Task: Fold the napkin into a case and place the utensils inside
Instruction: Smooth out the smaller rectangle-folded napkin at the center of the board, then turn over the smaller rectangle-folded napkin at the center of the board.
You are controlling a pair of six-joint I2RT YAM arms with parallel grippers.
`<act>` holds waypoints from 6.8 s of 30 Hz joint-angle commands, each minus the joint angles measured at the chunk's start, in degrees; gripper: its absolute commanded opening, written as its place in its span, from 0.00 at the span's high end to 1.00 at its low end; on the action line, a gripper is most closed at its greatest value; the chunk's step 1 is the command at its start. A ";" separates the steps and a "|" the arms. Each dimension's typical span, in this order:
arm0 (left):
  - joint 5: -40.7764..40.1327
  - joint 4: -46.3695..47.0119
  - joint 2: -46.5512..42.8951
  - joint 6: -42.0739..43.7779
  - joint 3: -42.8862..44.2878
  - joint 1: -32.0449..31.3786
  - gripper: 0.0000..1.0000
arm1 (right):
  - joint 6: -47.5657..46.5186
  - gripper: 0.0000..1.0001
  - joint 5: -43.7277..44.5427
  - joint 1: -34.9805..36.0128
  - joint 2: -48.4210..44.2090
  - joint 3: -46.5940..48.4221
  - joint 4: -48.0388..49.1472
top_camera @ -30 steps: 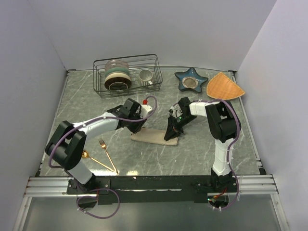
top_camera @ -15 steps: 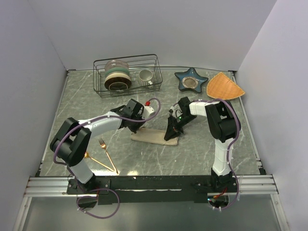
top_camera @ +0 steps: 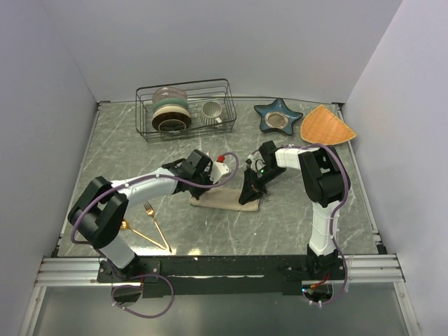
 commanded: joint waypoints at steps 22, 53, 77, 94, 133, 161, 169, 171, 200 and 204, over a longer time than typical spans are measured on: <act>22.79 -2.03 -13.22 6.77 -2.57 7.77 0.41 | -3.55 0.73 14.03 -0.75 3.64 0.72 3.02; 35.98 -24.25 11.36 32.43 21.15 15.60 0.51 | -6.45 0.74 14.82 -0.75 4.25 1.33 2.41; 39.32 -29.19 24.65 31.56 25.12 12.96 0.65 | -6.37 0.74 14.38 -0.57 4.08 0.98 2.85; 32.38 -15.84 10.52 28.84 13.88 10.06 0.99 | -18.49 0.43 -0.39 -1.10 -5.33 13.17 -9.54; 27.37 -4.32 -3.30 31.03 2.79 5.40 0.99 | -36.95 0.23 3.31 9.89 0.38 18.82 -8.13; 31.49 -5.63 -7.77 18.39 7.89 10.14 0.35 | -37.22 1.00 16.30 10.41 -10.51 13.29 -1.38; 36.25 -9.06 -15.77 8.46 7.99 18.58 0.30 | -41.61 1.00 28.24 12.16 -15.34 10.92 5.73; 35.55 -7.75 -18.32 4.95 6.32 21.65 0.28 | -43.62 1.00 31.50 13.22 -16.40 9.07 7.76; 45.64 -11.42 -19.66 4.64 -3.46 34.58 0.40 | -36.36 0.28 46.48 33.10 -32.12 -9.40 15.70; 42.50 -14.25 -14.13 11.43 0.59 30.73 0.47 | -30.46 0.32 36.46 27.13 -36.87 -7.55 6.30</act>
